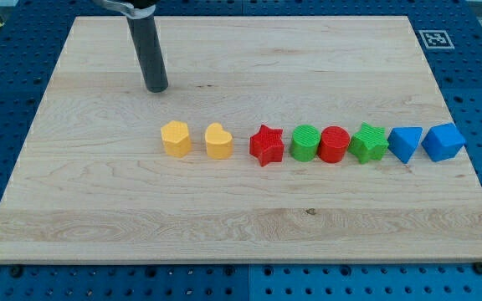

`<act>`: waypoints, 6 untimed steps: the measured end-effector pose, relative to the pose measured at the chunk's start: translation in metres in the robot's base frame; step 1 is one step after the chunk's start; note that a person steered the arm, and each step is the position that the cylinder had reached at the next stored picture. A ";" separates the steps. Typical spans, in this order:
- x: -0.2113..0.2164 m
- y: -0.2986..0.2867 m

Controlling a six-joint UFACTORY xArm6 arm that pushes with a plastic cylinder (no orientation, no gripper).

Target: Point your arm at the center right

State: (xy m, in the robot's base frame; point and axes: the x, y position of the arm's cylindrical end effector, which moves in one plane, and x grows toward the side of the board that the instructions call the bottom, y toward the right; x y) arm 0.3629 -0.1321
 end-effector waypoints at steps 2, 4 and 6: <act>0.005 0.032; 0.061 0.173; 0.066 0.242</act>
